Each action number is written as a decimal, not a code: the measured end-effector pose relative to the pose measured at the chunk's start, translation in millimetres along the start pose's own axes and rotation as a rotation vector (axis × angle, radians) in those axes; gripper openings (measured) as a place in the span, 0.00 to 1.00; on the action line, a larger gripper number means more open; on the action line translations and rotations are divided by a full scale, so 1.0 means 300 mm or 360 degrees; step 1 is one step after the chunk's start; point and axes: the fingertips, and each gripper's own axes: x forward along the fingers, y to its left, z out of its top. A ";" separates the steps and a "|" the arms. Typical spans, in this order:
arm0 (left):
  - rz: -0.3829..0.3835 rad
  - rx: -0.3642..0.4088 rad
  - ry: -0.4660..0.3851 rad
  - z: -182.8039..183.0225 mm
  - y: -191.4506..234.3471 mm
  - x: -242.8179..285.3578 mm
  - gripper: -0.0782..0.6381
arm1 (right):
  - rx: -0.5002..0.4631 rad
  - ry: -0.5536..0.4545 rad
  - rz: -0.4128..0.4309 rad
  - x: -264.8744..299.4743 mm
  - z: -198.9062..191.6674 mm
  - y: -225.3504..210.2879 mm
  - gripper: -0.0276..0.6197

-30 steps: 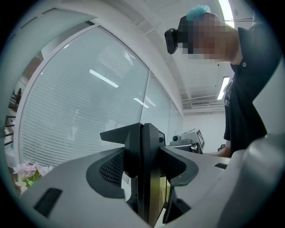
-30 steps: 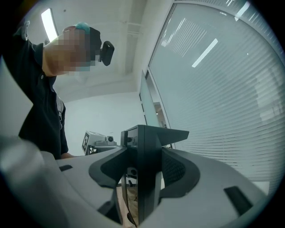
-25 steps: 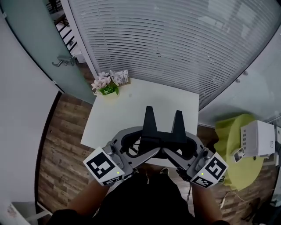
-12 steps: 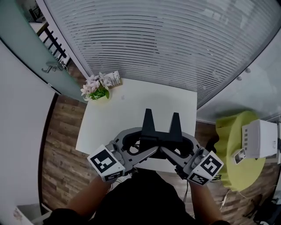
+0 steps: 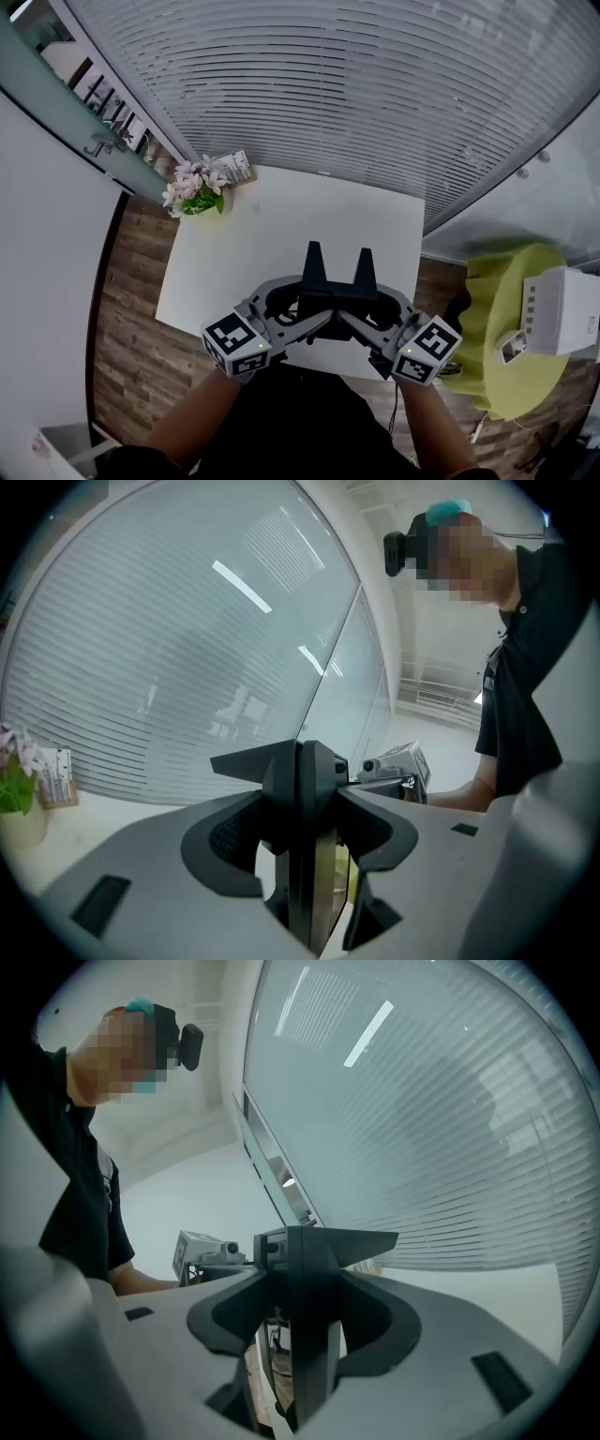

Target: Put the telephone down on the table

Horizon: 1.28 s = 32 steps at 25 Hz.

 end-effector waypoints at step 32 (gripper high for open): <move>-0.0157 -0.0468 0.0314 -0.465 0.556 0.261 0.45 | 0.0519 0.0241 -0.0232 0.285 -0.432 -0.571 0.42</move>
